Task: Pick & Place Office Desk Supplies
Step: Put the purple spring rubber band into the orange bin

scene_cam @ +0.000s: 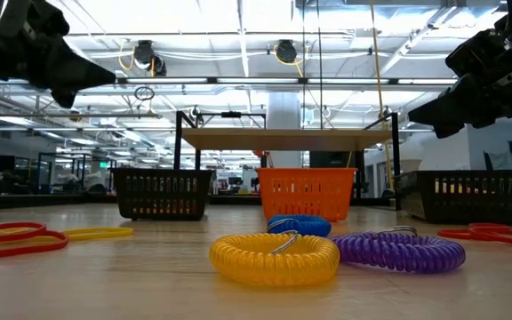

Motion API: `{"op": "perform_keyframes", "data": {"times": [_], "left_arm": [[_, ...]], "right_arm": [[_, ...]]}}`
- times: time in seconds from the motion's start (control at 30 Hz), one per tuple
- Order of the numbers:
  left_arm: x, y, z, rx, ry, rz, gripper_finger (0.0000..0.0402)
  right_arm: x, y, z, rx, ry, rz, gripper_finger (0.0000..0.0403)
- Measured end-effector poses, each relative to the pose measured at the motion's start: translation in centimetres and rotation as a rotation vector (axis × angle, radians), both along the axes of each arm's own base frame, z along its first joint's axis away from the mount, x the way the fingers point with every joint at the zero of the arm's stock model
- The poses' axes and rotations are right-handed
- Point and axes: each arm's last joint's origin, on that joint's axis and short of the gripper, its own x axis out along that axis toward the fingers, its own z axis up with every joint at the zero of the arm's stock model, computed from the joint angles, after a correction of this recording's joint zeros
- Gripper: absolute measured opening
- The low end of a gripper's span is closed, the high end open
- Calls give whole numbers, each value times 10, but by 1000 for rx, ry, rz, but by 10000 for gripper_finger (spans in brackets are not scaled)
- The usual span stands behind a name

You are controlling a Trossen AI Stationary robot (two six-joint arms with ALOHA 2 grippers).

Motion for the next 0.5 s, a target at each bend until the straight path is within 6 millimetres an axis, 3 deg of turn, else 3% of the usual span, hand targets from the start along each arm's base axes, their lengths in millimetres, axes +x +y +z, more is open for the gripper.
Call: {"op": "perform_keyframes", "data": {"times": [0.33, 0.5], "left_arm": [[0, 1, -6, -33, 25, 37, 7], [2, 1, -28, -32, 65, 40, 12]], "right_arm": [[0, 0, 0, -17, 1, 2, 4], [0, 0, 0, -17, 1, 2, 4]]}}
